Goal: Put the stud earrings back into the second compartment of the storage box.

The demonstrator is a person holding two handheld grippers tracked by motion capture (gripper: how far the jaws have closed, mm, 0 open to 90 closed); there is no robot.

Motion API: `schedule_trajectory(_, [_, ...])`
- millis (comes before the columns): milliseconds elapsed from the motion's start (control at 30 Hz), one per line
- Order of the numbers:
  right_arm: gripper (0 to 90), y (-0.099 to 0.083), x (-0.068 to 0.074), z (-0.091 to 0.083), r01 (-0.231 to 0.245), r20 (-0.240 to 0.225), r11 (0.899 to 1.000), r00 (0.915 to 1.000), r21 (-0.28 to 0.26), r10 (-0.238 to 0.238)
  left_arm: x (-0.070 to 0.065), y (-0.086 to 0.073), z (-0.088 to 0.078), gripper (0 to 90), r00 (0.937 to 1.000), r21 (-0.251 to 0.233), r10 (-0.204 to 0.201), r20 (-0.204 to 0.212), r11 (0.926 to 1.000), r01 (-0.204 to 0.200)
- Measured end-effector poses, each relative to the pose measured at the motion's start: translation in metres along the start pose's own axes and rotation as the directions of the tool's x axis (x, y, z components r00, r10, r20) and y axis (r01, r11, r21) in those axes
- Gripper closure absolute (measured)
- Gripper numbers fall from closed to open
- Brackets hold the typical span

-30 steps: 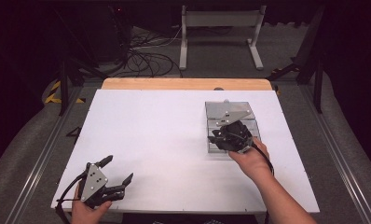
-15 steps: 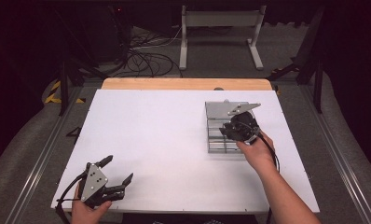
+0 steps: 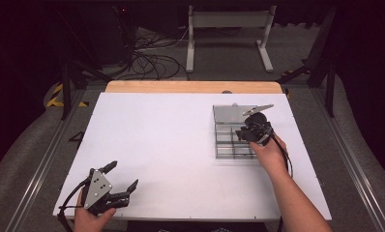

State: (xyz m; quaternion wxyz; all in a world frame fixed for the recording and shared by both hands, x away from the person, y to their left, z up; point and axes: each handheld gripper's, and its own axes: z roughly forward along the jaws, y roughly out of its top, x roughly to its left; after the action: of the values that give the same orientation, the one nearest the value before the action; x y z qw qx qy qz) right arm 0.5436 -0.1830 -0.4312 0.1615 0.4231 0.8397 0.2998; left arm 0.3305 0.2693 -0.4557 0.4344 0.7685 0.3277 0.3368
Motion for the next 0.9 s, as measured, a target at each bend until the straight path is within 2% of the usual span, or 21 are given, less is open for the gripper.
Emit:
schedule_trajectory(233, [70.4, -0.004, -0.01, 0.008, -0.033, 0.017, 0.999, 0.9993, 0.037, 0.032, 0.0, 0.0, 0.0, 14.5, 1.0, -0.001, -0.001, 0.0, 1.0, 0.001])
schedule_trajectory(567, [70.0, -0.008, -0.014, 0.013, -0.033, 0.019, 0.997, 0.9993, 0.072, 0.032, 0.0, 0.0, 0.0, 14.5, 1.0, -0.001, -0.001, 0.002, 1.0, 0.001])
schedule_trajectory(733, [63.4, -0.008, -0.015, 0.01, -0.037, -0.003, 0.998, 0.9993, 0.051, 0.037, 0.0, 0.0, 0.001, 14.5, 1.0, 0.0, -0.001, 0.004, 1.0, 0.001])
schedule_trajectory(900, [54.9, -0.007, -0.01, -0.001, -0.025, -0.011, 1.0, 0.9996, 0.008, 0.025, 0.0, 0.0, 0.001, 14.5, 1.0, 0.001, -0.003, 0.005, 1.0, 0.003])
